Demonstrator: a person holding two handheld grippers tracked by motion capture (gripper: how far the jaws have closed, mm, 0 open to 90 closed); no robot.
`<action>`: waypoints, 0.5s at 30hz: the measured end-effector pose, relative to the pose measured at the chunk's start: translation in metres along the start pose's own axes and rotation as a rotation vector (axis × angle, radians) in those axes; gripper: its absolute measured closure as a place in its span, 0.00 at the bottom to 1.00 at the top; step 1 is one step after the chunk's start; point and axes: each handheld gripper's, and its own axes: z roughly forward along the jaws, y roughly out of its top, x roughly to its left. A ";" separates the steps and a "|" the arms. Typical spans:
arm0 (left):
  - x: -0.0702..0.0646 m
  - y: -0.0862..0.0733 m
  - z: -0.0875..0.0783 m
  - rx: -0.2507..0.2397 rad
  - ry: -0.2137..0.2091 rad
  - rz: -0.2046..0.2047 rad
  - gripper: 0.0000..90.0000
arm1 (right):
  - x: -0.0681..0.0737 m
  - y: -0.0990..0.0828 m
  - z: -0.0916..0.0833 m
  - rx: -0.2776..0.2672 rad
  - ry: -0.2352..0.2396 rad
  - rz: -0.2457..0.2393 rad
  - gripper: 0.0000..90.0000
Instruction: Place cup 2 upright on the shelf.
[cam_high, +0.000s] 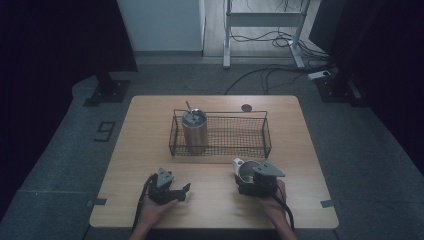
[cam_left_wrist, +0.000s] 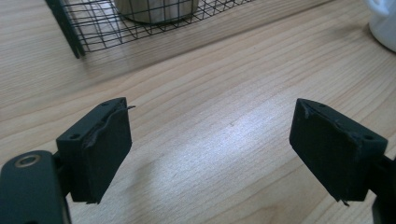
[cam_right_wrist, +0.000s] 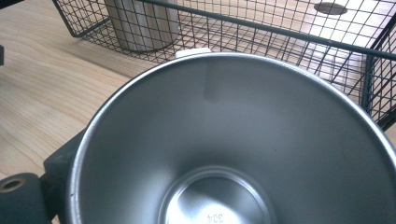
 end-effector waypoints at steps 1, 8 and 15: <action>0.000 0.000 -0.001 -0.002 0.001 -0.001 0.15 | 0.000 0.000 0.000 0.000 0.000 0.000 0.06; 0.000 -0.001 0.001 -0.001 -0.006 -0.001 0.15 | -0.004 0.002 -0.002 0.016 0.007 0.007 0.07; -0.002 0.004 -0.005 -0.030 0.000 0.028 0.16 | -0.014 0.007 -0.014 -0.020 -0.010 0.062 0.07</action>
